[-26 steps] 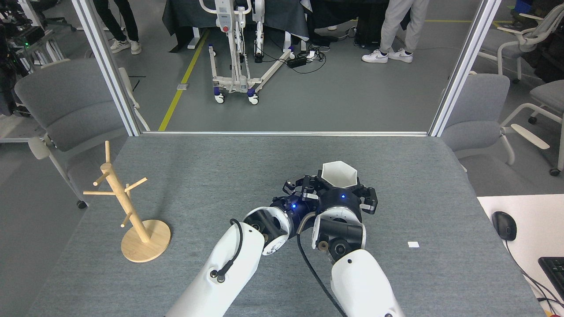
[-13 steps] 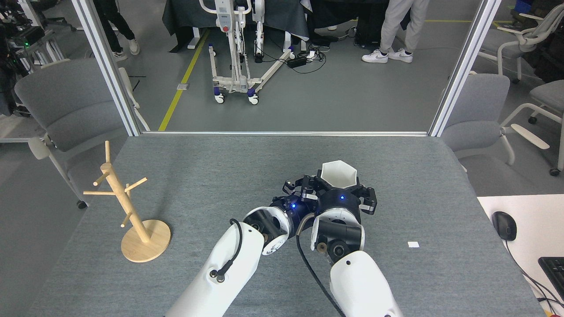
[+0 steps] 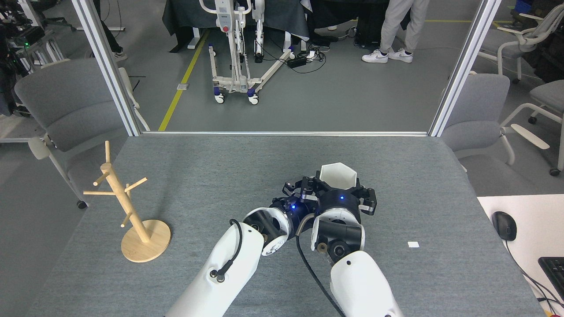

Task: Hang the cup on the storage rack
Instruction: 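Grasp the cup with the left gripper beside the right gripper, then release the cup from the right gripper and pull the left gripper back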

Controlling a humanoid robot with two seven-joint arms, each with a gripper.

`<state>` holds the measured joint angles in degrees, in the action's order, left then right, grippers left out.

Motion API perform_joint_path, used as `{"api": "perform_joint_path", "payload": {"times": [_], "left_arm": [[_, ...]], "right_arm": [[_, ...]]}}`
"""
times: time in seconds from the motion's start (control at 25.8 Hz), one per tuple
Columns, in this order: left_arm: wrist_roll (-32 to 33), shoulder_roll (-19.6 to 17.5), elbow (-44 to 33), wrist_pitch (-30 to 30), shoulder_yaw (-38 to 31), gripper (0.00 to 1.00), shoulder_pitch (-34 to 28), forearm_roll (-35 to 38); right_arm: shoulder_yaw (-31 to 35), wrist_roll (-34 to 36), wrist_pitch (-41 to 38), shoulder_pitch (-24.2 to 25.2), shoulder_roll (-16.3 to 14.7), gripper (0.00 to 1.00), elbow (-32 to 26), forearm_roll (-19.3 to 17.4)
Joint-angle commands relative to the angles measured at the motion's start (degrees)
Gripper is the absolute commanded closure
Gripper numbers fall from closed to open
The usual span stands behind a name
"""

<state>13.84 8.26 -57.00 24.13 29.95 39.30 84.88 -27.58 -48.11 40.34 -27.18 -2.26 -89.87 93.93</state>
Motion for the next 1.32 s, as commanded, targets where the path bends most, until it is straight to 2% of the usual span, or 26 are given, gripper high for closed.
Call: {"api": "perform_joint_path", "payload": {"times": [0.0,0.19,0.31,0.43,0.54,0.66,0.74,0.81,0.89,1.01,1.16,1.28], "left_arm": [[-1.27,0.0,0.05,-0.4,-0.07,1.0,-0.02,-0.24],[-1.27,0.0,1.01,-0.4,-0.15,1.0,0.07,-0.24],[-1.27,-0.09,1.89,-0.4,-0.15,1.0,-0.28,-0.24],[-1.8,-0.17,2.42,-0.58,-0.15,1.0,-1.6,-0.07],[-2.06,-0.26,1.54,-0.67,-0.24,1.0,-4.41,0.28],[-2.24,-1.05,-2.06,-0.84,-0.42,1.0,-7.13,0.37],[-2.24,-2.81,-6.28,-1.02,-0.94,1.0,-9.86,0.37],[-2.15,-5.8,-11.12,-1.02,-2.7,1.0,-12.58,0.37],[-2.15,-8.34,-15.77,-1.02,-4.37,1.0,-16.01,0.37],[-2.15,-12.21,-21.93,-0.58,-6.83,1.0,-20.58,0.37],[-2.94,-17.66,-30.36,-0.23,-10.7,1.0,-28.58,0.28],[-4.78,-20.12,-35.99,1.62,-15.27,1.0,-34.38,0.28]], "right_arm": [[0.16,0.21,0.26,0.02,-0.03,0.01,0.05,-0.06],[0.34,3.64,0.35,0.11,-0.03,0.01,0.05,-0.24],[0.6,8.91,0.35,0.11,-0.03,0.01,0.05,-3.49],[0.86,16.65,0.35,0.11,-0.03,0.01,0.05,-7.62],[1.65,27.28,0.26,0.02,-0.03,0.01,0.05,-11.4],[4.55,37.39,-1.05,0.11,-0.03,0.02,-0.04,-15.53],[7.37,42.4,-3.25,0.02,-0.46,0.02,-0.04,-18.25],[11.5,45.3,-7.12,0.11,-1.26,0.02,-0.04,-22.82],[16.77,46.27,-13.44,0.2,-3.28,0.02,-0.04,-27.83],[25.74,47.41,-24.87,0.81,-6.53,0.02,0.49,-32.32],[32.33,49.87,-34.98,5.47,-9.08,0.02,4.0,-32.84],[36.46,50.4,-37.79,9.51,-10.04,0.02,6.2,-30.38]]}}
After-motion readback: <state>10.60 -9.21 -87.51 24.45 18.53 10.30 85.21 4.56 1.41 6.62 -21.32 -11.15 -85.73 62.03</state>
